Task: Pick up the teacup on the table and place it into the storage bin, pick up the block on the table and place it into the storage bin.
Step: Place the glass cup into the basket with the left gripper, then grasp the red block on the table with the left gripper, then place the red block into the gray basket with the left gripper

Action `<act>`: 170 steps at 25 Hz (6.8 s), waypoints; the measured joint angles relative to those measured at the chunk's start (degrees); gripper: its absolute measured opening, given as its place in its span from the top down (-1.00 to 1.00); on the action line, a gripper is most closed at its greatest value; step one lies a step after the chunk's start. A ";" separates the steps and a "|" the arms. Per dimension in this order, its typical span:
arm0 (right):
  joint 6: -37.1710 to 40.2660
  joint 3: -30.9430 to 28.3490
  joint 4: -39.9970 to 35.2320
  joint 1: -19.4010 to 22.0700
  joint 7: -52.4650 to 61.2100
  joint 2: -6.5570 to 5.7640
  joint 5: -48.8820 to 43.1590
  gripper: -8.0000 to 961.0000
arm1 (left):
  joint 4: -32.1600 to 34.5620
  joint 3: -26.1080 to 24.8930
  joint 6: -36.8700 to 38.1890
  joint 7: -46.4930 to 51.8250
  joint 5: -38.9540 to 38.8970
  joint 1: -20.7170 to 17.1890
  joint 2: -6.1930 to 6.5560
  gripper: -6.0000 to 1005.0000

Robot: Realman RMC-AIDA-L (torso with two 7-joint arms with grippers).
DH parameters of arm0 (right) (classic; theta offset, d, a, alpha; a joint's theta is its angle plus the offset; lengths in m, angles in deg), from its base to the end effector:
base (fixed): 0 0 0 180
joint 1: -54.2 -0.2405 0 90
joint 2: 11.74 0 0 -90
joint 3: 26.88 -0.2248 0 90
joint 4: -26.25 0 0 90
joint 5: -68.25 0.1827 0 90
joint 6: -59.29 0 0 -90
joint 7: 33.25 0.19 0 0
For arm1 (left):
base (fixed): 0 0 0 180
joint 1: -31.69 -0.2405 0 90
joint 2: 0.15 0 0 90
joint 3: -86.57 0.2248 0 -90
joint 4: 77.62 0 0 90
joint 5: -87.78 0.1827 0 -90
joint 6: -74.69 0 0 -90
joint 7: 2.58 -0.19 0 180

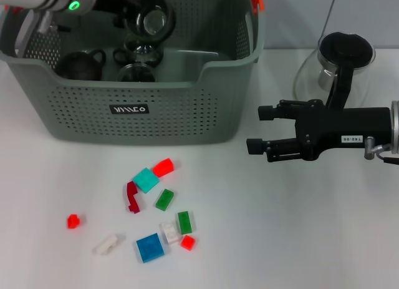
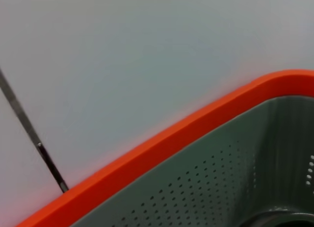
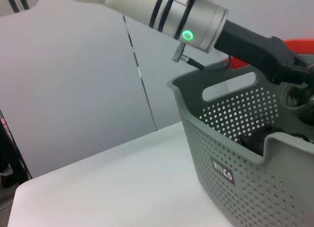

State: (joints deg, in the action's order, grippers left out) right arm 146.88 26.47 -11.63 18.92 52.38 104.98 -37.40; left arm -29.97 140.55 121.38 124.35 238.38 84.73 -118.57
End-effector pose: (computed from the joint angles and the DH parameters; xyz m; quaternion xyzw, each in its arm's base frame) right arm 0.1610 0.3229 -0.0325 -0.9516 0.1836 0.2365 0.0697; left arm -0.1581 0.4785 0.0202 -0.8765 -0.2440 0.0005 0.4149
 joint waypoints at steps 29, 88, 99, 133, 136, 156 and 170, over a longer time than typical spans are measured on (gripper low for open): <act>-0.10 -0.06 -0.08 -0.05 0.47 -0.28 0.01 -0.91 | 12.04 1.73 2.95 4.55 0.32 -5.32 -2.45 0.04; -1.60 2.37 4.50 -9.36 -0.31 3.61 -13.39 -0.91 | 23.26 -21.46 56.29 -37.34 0.61 -28.47 -5.89 -0.71; -2.45 2.37 5.22 -9.62 -0.67 3.69 -12.06 -0.91 | 18.47 -19.48 48.22 -37.26 2.40 -27.43 -5.72 -0.71; -3.02 2.95 5.01 -10.58 -0.99 3.69 -10.92 -0.91 | 14.45 -20.78 44.03 -39.45 2.55 -28.20 -5.71 -0.50; -3.05 3.14 5.11 -10.61 -1.00 3.69 -10.63 -0.91 | 14.43 -20.78 43.75 -40.23 2.45 -28.50 -5.80 -0.47; -3.05 3.15 5.36 -10.60 -1.00 3.69 -10.52 -0.91 | 12.88 -20.85 42.98 -42.63 1.91 -28.56 -5.86 0.31; -2.52 3.13 5.23 -10.03 -0.86 3.64 -10.53 -0.91 | 17.46 -28.09 59.56 -41.96 -9.21 -27.45 -5.03 0.62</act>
State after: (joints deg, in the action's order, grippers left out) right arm 144.36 29.60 -6.41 8.90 51.53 108.62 -47.92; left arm -12.51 112.45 180.94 82.39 229.18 57.29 -123.59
